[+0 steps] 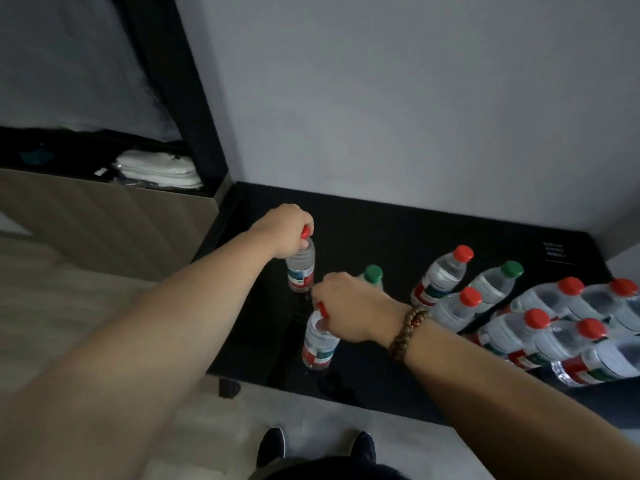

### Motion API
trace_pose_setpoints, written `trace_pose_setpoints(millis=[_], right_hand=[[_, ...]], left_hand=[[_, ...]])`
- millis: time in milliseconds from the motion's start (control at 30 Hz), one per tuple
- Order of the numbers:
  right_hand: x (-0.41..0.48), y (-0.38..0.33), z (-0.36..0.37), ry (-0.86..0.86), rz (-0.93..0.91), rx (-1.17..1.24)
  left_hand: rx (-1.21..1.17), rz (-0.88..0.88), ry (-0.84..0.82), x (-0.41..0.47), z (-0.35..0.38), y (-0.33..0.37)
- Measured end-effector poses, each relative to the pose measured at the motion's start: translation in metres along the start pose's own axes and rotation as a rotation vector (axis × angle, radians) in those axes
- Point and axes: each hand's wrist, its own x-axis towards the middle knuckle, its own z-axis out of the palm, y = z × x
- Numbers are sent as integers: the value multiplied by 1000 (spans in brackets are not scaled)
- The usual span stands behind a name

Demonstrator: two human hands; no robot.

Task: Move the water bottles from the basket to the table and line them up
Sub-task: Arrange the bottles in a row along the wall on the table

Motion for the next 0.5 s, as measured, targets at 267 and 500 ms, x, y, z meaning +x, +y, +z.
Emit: trace_pose_setpoints(millis=[267, 500], right_hand=[[69, -21, -8, 4, -108, -65], [95, -18, 4, 21, -44, -30]], left_hand=[[148, 122, -156, -44, -11, -78], [88, 91, -102, -51, 4, -104]])
